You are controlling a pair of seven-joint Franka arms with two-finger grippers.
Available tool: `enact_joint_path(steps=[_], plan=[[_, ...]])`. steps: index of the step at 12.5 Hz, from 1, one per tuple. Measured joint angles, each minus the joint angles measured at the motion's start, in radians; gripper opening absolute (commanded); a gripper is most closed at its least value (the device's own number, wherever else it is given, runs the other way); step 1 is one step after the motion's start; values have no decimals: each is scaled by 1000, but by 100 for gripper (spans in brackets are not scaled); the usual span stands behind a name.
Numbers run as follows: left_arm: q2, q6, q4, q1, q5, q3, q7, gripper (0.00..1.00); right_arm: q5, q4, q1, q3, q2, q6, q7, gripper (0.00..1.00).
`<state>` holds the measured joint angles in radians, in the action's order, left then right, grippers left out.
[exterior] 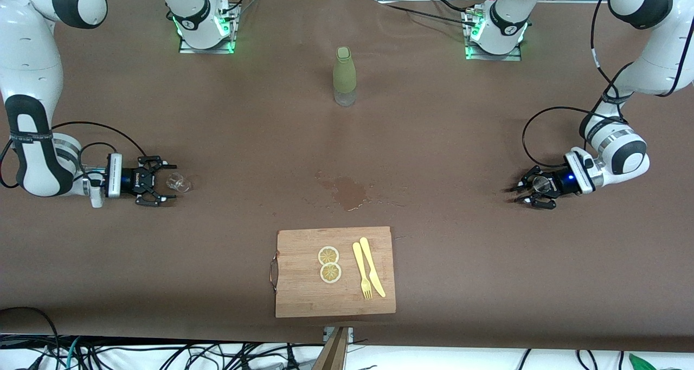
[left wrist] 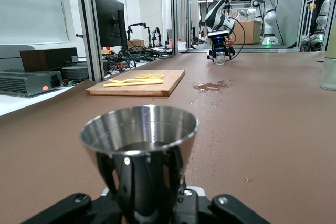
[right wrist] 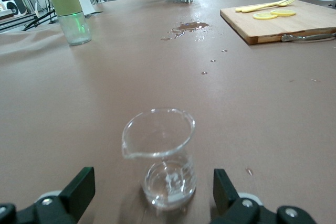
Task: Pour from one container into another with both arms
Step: 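Close the left gripper on the jigger while the right gripper grips the beaker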
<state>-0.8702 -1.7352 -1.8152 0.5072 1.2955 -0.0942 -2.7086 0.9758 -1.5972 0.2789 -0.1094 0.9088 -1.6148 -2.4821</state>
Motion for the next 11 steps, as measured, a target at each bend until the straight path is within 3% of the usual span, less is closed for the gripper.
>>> enact_joint_path(steps=[2, 4, 6, 7, 9, 11], plan=[[-7, 5, 0, 0, 7, 0, 0, 0, 0, 0, -9, 10, 0, -14, 0, 98], [-11, 11, 0, 0, 22, 0, 0, 0, 0, 0, -11, 14, 0, -22, 0, 87], [-12, 15, 0, 0, 24, 0, 5, 0, 0, 0, -10, 14, 0, -24, 2, 61], [-13, 17, 0, -1, 24, 0, 8, 0, 0, 2, -10, 14, 0, -26, 2, 52], [-14, 24, 0, -5, 24, 0, 15, 0, 0, 18, -10, 14, 0, -28, 5, 43], [-14, 29, 1, -9, 24, 0, 33, 0, 0, 30, -10, 14, 0, -28, 22, 23]])
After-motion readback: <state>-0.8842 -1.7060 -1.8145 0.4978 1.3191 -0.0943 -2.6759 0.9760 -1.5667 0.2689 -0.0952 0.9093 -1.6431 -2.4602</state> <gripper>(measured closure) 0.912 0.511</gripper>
